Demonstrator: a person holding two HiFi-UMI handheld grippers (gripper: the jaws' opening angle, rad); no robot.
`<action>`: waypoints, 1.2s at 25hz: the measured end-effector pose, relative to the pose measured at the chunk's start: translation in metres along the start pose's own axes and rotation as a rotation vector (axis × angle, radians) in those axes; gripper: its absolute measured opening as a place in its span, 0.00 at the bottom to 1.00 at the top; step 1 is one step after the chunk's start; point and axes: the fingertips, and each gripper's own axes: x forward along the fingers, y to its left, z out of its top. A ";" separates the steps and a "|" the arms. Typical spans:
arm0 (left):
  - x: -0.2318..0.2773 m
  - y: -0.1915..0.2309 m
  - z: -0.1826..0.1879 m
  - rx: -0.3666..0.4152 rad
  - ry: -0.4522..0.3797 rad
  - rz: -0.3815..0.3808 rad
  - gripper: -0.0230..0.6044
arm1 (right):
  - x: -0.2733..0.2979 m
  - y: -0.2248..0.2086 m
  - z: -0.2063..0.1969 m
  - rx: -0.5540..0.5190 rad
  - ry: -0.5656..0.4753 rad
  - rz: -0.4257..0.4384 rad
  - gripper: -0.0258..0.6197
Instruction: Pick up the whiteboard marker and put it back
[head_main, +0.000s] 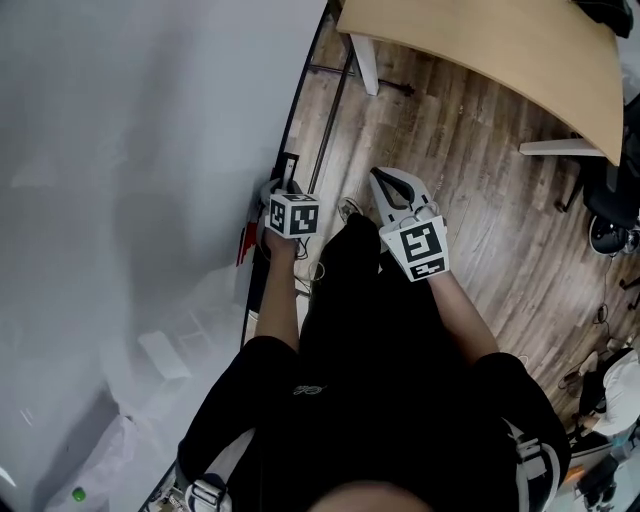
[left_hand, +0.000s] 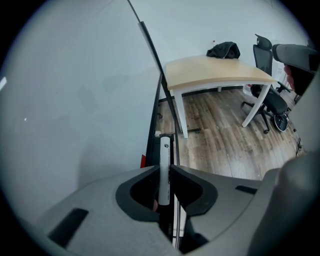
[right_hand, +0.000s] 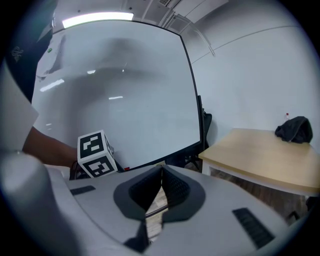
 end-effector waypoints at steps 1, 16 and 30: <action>0.000 0.000 0.001 -0.001 -0.002 0.001 0.14 | 0.000 0.000 0.001 -0.001 -0.001 0.002 0.04; -0.020 0.009 0.006 -0.042 -0.072 0.046 0.19 | -0.006 0.012 0.004 -0.028 -0.005 0.040 0.04; -0.144 -0.013 0.004 -0.362 -0.464 0.114 0.07 | -0.030 0.054 0.016 -0.120 -0.056 0.253 0.04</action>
